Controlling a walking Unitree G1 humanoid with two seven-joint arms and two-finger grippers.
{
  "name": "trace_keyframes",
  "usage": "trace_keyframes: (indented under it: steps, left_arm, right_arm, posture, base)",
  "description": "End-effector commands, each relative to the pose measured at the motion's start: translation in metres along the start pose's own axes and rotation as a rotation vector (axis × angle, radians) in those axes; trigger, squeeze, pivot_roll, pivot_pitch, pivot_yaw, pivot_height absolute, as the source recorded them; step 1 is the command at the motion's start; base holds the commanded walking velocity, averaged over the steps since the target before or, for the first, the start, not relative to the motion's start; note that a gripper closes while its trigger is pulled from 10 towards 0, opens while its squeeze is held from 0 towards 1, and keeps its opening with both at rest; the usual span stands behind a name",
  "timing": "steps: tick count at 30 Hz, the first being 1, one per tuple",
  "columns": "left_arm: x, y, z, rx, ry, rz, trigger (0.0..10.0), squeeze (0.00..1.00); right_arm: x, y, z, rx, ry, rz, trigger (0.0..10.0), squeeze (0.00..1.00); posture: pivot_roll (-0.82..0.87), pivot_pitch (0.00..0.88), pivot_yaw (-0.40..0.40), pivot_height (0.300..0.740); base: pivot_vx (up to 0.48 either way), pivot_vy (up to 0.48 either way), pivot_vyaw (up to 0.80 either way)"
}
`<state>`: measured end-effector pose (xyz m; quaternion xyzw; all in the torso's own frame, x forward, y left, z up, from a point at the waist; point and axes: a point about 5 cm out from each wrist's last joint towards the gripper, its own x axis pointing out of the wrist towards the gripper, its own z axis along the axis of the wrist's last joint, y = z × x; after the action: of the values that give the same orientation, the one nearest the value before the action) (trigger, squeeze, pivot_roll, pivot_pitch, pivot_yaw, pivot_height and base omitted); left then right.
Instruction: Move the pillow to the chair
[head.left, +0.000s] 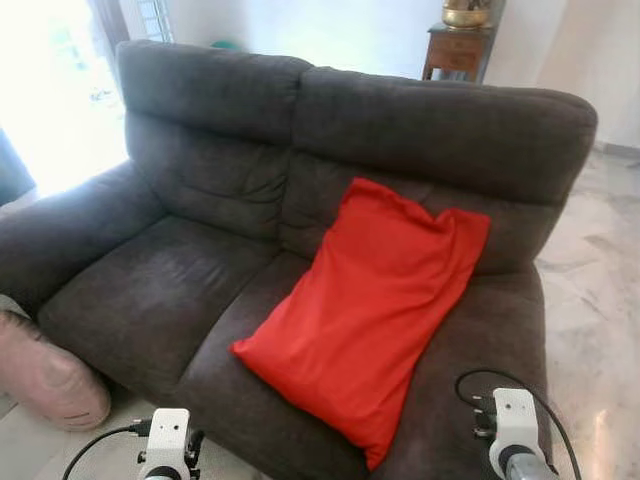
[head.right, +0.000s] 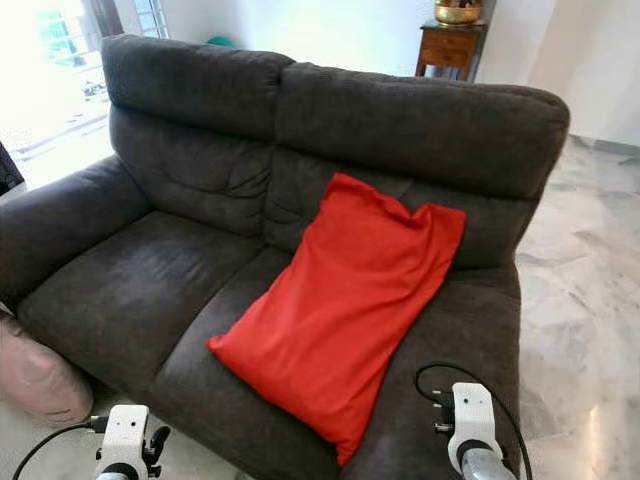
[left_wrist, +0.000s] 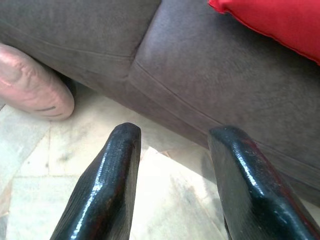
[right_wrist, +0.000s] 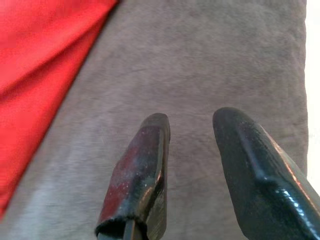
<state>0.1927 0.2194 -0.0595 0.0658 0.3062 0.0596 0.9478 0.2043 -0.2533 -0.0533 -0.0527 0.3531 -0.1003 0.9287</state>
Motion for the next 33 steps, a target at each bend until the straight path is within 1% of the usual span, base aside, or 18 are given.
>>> trace_keyframes:
  steps: [1,14,17,33]
  left_arm:
    - [-0.0005,0.0022,-0.0022,-0.006,0.009,0.011,10.0,0.00]
    - [-0.0008,0.0012,-0.0037,-0.009,0.014,0.010,10.0,0.00]
    - [-0.0010,0.0004,-0.0046,-0.011,0.018,0.010,10.0,0.00]
    - [-0.0010,0.0016,-0.0068,-0.012,0.036,0.009,10.0,0.00]
  right_arm:
    - [0.0004,0.0009,0.0010,0.001,-0.001,0.005,10.0,0.00]
    - [0.0013,0.0016,0.0031,-0.002,-0.004,0.009,10.0,0.00]
    - [0.0017,0.0043,0.0045,-0.006,-0.010,0.018,10.0,0.00]
    - [0.0026,0.0072,0.0069,0.003,-0.017,0.025,10.0,0.00]
  posture:
    - [0.03,0.000,0.018,0.740]
    - [0.04,0.000,0.014,0.740]
    - [0.03,0.000,0.013,0.740]
    - [0.04,0.000,0.013,0.740]
  base:
    - [0.000,0.285,0.00]
    - [0.000,0.282,0.00]
    - [0.000,0.280,0.00]
    - [0.000,0.278,0.00]
